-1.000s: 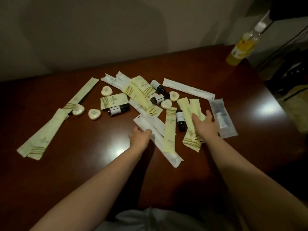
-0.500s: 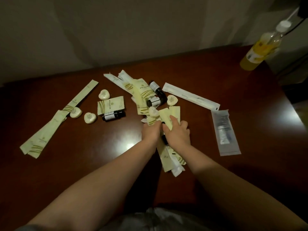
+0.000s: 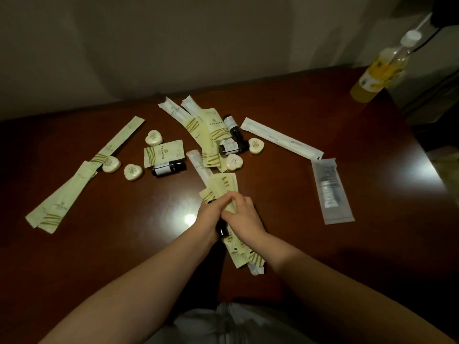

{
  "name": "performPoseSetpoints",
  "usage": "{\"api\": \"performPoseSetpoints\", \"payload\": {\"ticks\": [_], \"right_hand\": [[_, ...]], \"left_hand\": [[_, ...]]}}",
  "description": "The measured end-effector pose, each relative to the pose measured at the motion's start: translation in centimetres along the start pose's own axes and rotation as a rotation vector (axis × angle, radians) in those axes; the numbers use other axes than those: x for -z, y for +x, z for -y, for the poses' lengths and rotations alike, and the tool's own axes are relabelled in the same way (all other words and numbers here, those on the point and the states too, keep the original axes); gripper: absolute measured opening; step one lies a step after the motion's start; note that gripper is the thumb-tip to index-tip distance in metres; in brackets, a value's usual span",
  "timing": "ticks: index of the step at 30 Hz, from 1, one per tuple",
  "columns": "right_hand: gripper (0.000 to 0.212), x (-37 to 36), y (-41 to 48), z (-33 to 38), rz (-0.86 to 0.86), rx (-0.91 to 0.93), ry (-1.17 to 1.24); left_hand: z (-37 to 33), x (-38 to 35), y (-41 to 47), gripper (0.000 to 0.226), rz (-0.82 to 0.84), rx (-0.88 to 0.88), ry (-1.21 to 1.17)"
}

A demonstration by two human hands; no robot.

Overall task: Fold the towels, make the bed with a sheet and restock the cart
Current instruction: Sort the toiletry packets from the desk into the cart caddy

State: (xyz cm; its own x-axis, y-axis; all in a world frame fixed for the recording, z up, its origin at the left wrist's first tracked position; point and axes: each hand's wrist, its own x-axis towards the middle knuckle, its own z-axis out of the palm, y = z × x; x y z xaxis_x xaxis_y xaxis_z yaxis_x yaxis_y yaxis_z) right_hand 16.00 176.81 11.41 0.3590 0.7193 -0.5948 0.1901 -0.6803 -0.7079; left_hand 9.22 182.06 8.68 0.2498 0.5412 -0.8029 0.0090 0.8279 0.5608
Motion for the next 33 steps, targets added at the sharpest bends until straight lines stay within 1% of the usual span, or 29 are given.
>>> {"api": "performPoseSetpoints", "payload": {"ticks": [3,5,7,9,11,12,13,14,15,16,17,18,19,21,22,23,25,26,27,29,31,32,33], "right_hand": [[0.053,1.0,-0.5,0.0,0.086,0.026,0.046],[0.052,1.7,-0.6,-0.1,0.129,-0.022,0.245],[0.054,1.8,-0.7,-0.3,0.159,-0.082,0.454],[0.058,1.6,-0.7,-0.2,0.177,-0.146,0.579],[0.053,2.2,-0.4,0.1,0.132,-0.178,0.653],[0.046,3.1,0.0,0.1,0.044,-0.183,0.624],[0.043,4.3,0.5,0.1,-0.098,-0.185,0.536],[0.042,5.8,1.2,-0.4,-0.279,-0.192,0.389],[0.047,7.5,1.9,-1.2,-0.438,-0.212,0.193],[0.054,9.2,2.2,-2.2,-0.546,-0.247,-0.042],[0.063,10.8,2.3,-3.5,-0.609,-0.287,-0.253],[0.071,12.2,2.2,-4.9,-0.646,-0.319,-0.378],[0.077,13.5,2.2,-6.2,-0.661,-0.346,-0.415],[0.083,15.5,1.9,-8.1,-0.641,-0.381,-0.395],[0.084,16.2,2.1,-8.8,-0.617,-0.384,-0.411],[0.082,16.6,2.3,-9.2,-0.588,-0.373,-0.426],[0.066,16.7,2.9,-9.1,-0.534,-0.338,-0.349],[0.055,16.5,3.1,-8.7,-0.511,-0.322,-0.284],[0.045,16.2,3.2,-8.2,-0.499,-0.308,-0.220],[0.035,15.9,3.6,-6.9,-0.570,-0.237,-0.055],[0.035,16.4,4.2,-5.2,-0.691,-0.090,0.090],[0.037,16.9,4.7,-4.0,-0.712,-0.008,0.098],[0.038,17.4,5.5,-2.9,-0.685,0.054,0.062]], "left_hand": [[0.3,1.3,-0.6,0.034,0.055,0.028,-0.113],[0.8,2.0,-0.9,0.034,0.093,0.033,-0.138],[1.1,2.3,-1.1,0.035,0.073,0.019,-0.131],[1.0,2.6,-1.2,0.037,0.045,0.011,-0.138],[0.9,2.9,-1.4,0.038,0.027,0.006,-0.133],[0.8,3.1,-1.4,0.039,0.023,-0.003,-0.126],[0.7,3.1,-1.6,0.040,0.029,-0.018,-0.116],[0.6,3.2,-1.8,0.041,0.029,-0.033,-0.107],[0.6,3.1,-2.1,0.041,0.026,-0.046,-0.096],[0.5,3.0,-2.5,0.043,0.033,-0.051,-0.096],[0.5,3.0,-2.7,0.048,0.044,-0.053,-0.094],[0.5,2.9,-3.1,0.055,0.063,-0.058,-0.096],[0.3,2.8,-3.4,0.059,0.074,-0.066,-0.093],[0.0,2.9,-3.6,0.055,0.077,-0.098,-0.084],[-0.1,3.0,-3.8,0.051,0.062,-0.117,-0.087],[-0.3,3.2,-3.8,0.053,0.052,-0.134,-0.083],[-0.8,3.5,-3.8,0.068,0.056,-0.157,-0.061],[-1.0,3.5,-3.9,0.069,0.048,-0.163,-0.066],[-1.1,3.6,-4.0,0.062,0.018,-0.168,-0.075],[-1.6,3.8,-4.3,0.043,-0.045,-0.171,-0.092],[-2.0,4.1,-4.6,0.033,-0.061,-0.147,-0.094],[-2.3,4.1,-5.0,0.030,-0.050,-0.136,-0.093],[-2.5,4.1,-5.2,0.026,-0.044,-0.131,-0.095]]}}
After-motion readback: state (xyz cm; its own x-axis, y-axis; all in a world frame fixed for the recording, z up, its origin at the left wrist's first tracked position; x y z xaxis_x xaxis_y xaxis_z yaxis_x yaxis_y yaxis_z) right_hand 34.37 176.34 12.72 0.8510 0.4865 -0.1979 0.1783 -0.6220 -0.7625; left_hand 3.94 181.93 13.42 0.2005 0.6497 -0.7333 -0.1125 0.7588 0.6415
